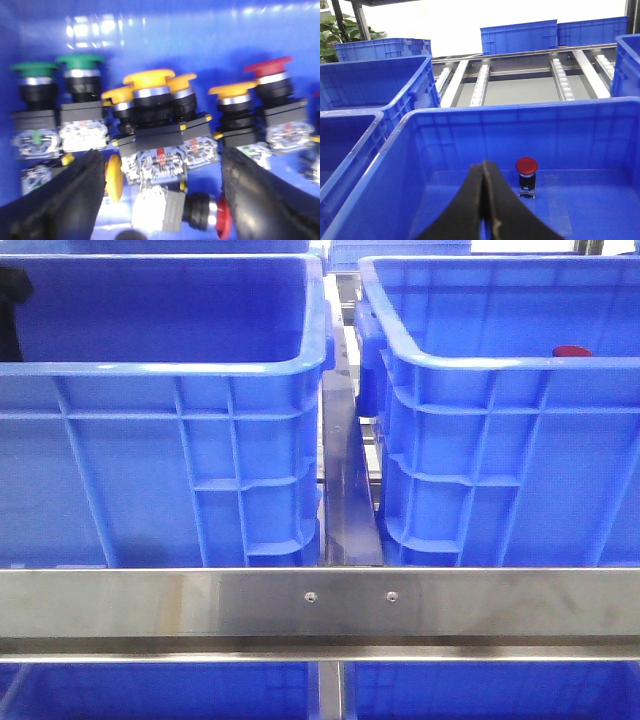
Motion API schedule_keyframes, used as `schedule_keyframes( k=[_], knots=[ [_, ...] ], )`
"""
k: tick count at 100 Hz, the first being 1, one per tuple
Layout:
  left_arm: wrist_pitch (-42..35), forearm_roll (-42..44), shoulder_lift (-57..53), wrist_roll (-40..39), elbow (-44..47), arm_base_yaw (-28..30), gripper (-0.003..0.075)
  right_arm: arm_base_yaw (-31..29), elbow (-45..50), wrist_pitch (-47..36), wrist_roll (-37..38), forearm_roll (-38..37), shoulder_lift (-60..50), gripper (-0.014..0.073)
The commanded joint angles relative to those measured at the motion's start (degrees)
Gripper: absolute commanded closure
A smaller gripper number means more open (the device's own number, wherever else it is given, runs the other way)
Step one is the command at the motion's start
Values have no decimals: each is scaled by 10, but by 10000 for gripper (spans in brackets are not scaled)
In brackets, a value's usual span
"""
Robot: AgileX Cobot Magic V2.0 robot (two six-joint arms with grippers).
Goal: Pick red and yellow buttons and place in box
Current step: 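Lower the left gripper into the button bin and grasp a yellow button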
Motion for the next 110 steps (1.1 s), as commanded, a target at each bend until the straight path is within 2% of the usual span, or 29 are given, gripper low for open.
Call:
schedule_keyframes(
  k=[1,36,66,71,78,97,110],
  knots=[
    [-33,0,-9,-2,-20,1,258,-2,-16,-8,-5,1,0,660],
    [-72,0,38,-2,-20,1,258,-2,-16,-8,-5,1,0,660],
    [-76,0,53,-2,-20,1,273,-2,-16,-8,-5,1,0,660],
    [-76,0,52,-2,-20,1,311,-2,-16,-8,-5,1,0,660],
    [-76,0,51,-2,-20,1,405,-2,-16,-8,-5,1,0,660],
    [-66,0,37,-2,-20,1,727,-2,-16,-8,-5,1,0,660],
    [-61,0,9,-2,-20,1,739,-2,-16,-8,-5,1,0,660]
  ],
)
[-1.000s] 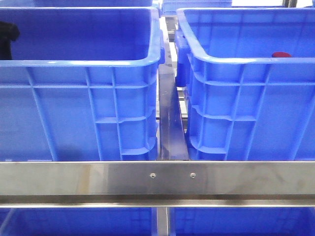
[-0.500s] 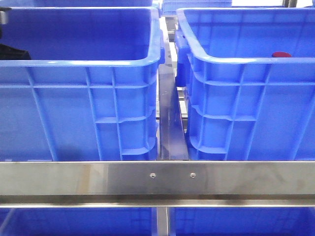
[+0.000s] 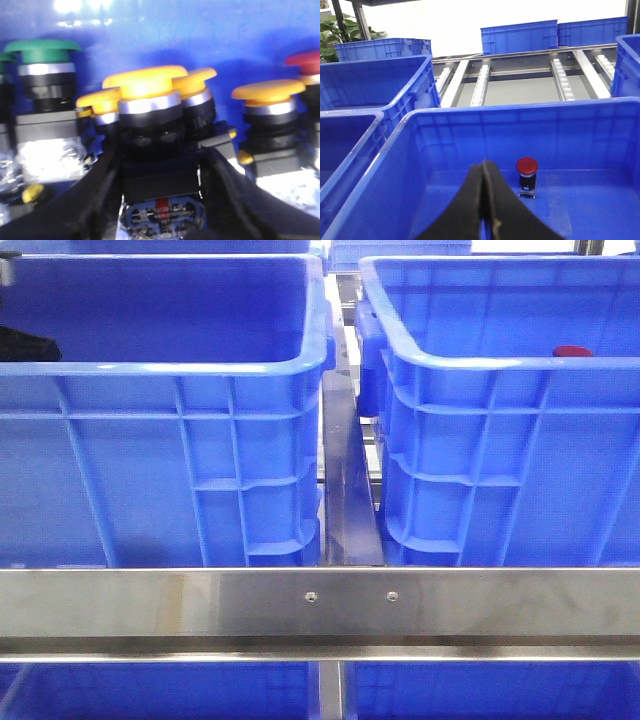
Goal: Pick red and yellow buttons and place in box
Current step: 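Lower the left gripper into the button bin and grasp a yellow button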
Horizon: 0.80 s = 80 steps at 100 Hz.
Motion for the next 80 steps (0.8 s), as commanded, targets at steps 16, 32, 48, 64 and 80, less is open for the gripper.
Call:
schedule_keyframes(
  k=[16,32,48,64,80],
  knots=[
    [10,-12,-111,-2,-18,0,739,-2,-16,-7,-5,1,0,660],
    [43,-15,-178,-2,-15,-26,739,-2,-16,-6,-5,1,0,660],
    [52,-15,-243,-2,-3,-90,739,-2,-16,-5,-5,1,0,660],
    [52,-15,-284,-2,8,-176,739,-2,-16,-1,-5,1,0,660],
    [52,-15,-304,-2,10,-281,739,-2,-16,5,-5,1,0,660]
  ],
)
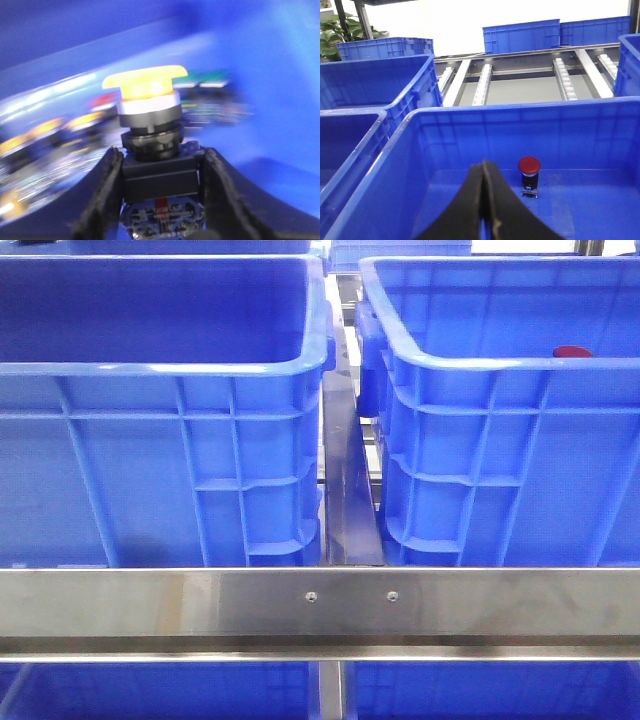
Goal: Pick red and yellow buttons and place in box
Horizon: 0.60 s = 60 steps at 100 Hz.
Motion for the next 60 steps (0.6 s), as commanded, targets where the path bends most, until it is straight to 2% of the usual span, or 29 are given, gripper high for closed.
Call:
schedule_keyframes(
  k=[1,20,29,36,50,60],
  knots=[
    [-30,-5,-28,-2,-15,-56,739,-2,-16,0,-5,1,0,660],
    [-30,9,-34,-2,-15,-175,739,-2,-16,12,-5,1,0,660],
    [-30,15,-34,-2,-15,-210,739,-2,-16,16,-5,1,0,654],
    [-30,18,-34,-2,-15,-225,739,-2,-16,26,-5,1,0,616],
    [-30,20,-34,-2,-15,-232,739,-2,-16,48,-5,6,0,443],
    [-30,20,-34,-2,-15,-232,739,-2,-16,59,-5,35,0,263]
  ],
)
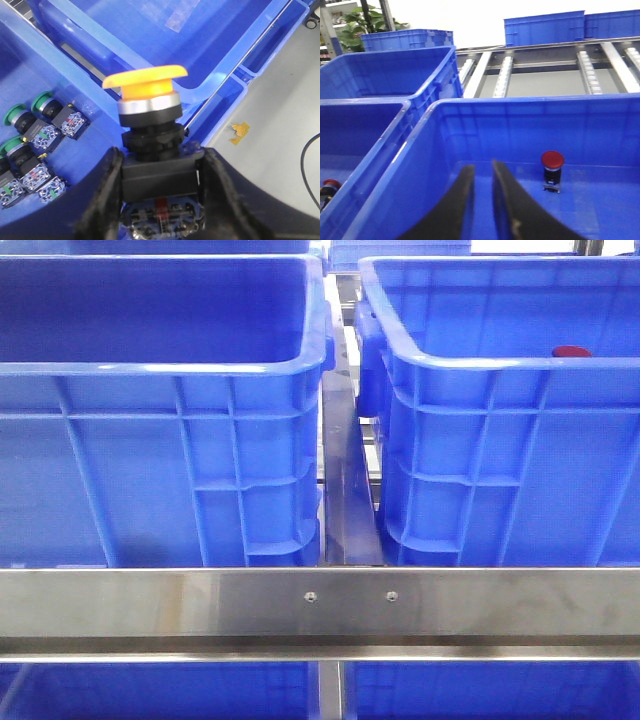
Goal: Pick red and yellow buttons and place in box
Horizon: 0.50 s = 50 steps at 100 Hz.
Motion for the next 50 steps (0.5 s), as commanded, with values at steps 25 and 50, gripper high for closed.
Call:
schedule_keyframes(
  k=[25,50],
  knots=[
    [-36,2,-19,-2,-16,-4,739,-2,-16,99,-5,158,0,-11],
    [-35,2,-19,-2,-16,-4,739,-2,-17,261,14,296,59,-10]
  ],
)
